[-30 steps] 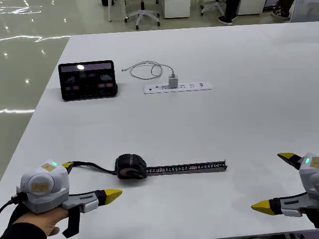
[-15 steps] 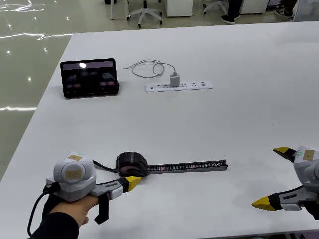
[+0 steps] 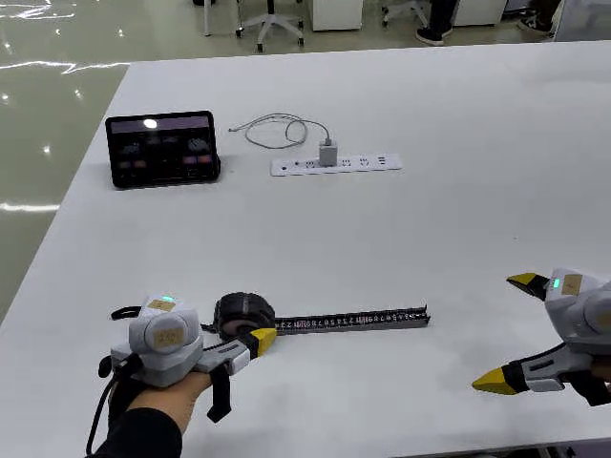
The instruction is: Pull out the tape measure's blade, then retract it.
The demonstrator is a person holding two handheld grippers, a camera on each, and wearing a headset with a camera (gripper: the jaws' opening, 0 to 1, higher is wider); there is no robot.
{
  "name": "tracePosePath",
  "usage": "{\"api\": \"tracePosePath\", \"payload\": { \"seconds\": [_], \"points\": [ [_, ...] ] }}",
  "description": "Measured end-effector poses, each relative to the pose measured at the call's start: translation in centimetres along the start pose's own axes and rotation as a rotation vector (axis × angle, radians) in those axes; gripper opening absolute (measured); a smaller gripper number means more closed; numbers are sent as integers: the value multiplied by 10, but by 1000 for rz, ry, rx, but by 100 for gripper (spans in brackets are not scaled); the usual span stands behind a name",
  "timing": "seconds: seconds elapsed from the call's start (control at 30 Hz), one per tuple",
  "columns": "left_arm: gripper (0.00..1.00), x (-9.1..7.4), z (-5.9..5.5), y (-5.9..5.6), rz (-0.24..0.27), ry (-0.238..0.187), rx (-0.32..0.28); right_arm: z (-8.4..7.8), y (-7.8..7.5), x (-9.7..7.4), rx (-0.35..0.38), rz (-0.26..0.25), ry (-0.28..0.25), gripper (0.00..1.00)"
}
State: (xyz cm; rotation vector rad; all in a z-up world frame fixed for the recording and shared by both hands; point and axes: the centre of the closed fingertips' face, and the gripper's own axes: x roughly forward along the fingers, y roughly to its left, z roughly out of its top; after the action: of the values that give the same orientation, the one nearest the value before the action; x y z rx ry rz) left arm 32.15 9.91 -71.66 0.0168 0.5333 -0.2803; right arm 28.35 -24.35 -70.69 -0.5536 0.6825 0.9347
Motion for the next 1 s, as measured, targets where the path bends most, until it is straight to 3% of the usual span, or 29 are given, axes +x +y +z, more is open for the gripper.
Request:
{"api": "tracePosePath", "payload": {
  "seconds": [0.07,0.13,0.23,0.33,0.43,0.63,0.8,0.9,1.0],
  "points": [
    [100,4,-14,-9,-13,34,-83,1,-1,4,-14,9,6,100],
    [100,8,-24,-15,-19,64,-36,3,-2,8,-37,21,16,100],
    [100,13,-17,-13,8,31,31,3,-4,15,-99,29,43,96],
    [100,15,-14,-8,39,2,-10,3,-6,23,-97,52,53,96],
    [100,20,-21,-8,32,17,-33,5,-15,30,-126,73,67,96],
    [100,20,-18,-11,32,7,-18,19,-22,41,-134,96,58,99],
    [100,21,-16,-15,23,-4,8,23,-23,53,-191,132,78,98],
    [100,21,-17,-12,26,-7,12,27,-17,60,-254,188,54,92],
    [100,21,-17,-10,25,-14,12,23,-13,67,-243,234,81,88]
  ]
}}
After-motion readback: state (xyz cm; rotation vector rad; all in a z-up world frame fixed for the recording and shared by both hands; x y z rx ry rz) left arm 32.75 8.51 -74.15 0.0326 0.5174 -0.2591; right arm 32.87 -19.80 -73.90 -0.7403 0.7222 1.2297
